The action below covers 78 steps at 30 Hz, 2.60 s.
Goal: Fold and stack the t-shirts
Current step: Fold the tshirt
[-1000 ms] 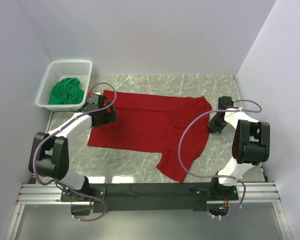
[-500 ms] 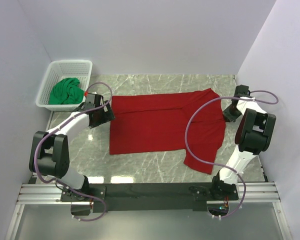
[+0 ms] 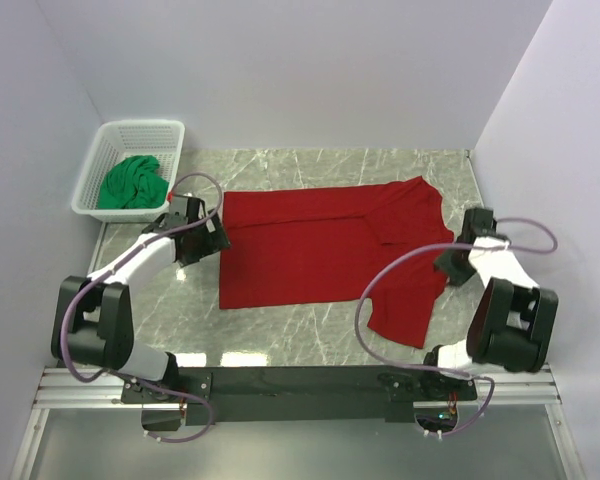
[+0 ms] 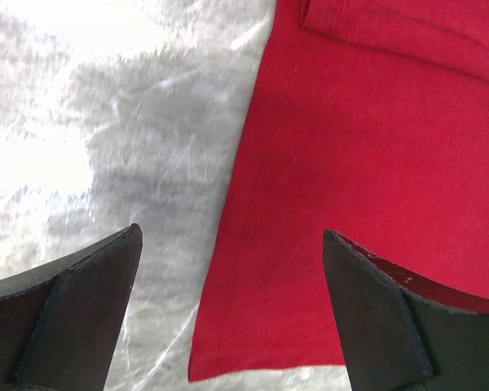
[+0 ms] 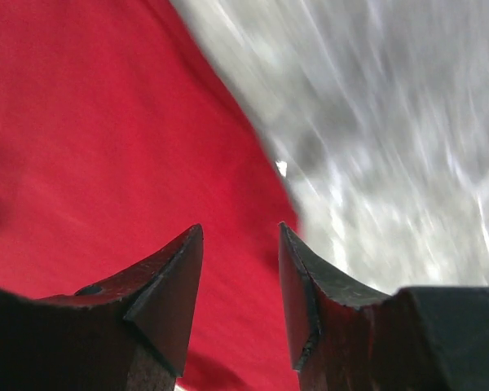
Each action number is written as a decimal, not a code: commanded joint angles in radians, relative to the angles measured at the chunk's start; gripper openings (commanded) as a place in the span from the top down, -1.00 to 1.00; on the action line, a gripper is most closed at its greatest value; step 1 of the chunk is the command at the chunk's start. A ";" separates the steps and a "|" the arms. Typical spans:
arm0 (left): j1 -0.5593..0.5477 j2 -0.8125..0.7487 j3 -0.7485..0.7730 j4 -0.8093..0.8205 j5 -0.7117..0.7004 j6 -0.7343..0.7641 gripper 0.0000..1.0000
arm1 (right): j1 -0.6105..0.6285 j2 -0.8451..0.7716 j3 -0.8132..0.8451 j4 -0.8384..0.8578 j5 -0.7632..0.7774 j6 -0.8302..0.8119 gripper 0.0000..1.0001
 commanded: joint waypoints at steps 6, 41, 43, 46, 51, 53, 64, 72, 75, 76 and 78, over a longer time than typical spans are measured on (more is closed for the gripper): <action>-0.011 -0.077 -0.040 -0.011 -0.041 0.018 -0.89 | 0.017 -0.181 -0.234 -0.084 -0.082 0.038 0.01; -0.069 -0.112 -0.103 -0.024 0.019 -0.002 -0.80 | 0.076 -0.183 -0.126 -0.057 -0.062 0.006 0.16; -0.072 -0.111 -0.101 -0.022 0.019 0.001 -0.80 | 0.068 -0.153 -0.137 -0.011 -0.091 0.006 0.16; -0.074 -0.100 -0.095 -0.019 0.012 0.006 -0.80 | 0.050 -0.105 -0.151 0.051 -0.114 0.014 0.16; -0.074 -0.091 -0.097 -0.018 0.007 0.007 -0.80 | 0.024 -0.065 -0.180 0.141 -0.171 0.037 0.15; -0.074 -0.093 -0.100 -0.018 0.007 0.006 -0.80 | 0.017 -0.051 -0.193 0.160 -0.172 0.037 0.15; -0.074 -0.085 -0.083 -0.022 0.001 0.018 -0.77 | -0.021 -0.265 -0.144 -0.195 -0.019 0.092 1.00; -0.074 -0.093 -0.075 -0.034 0.012 0.027 -0.73 | -0.021 -0.509 -0.114 -0.481 -0.056 0.187 1.00; -0.074 -0.097 -0.075 -0.036 0.012 0.029 -0.74 | -0.021 -0.618 -0.165 -0.576 -0.085 0.219 0.76; -0.074 -0.099 -0.075 -0.036 0.012 0.030 -0.75 | -0.021 -0.645 -0.173 -0.590 -0.085 0.228 0.65; -0.074 -0.099 -0.077 -0.037 0.015 0.030 -0.76 | -0.021 -0.718 -0.199 -0.608 -0.083 0.245 0.35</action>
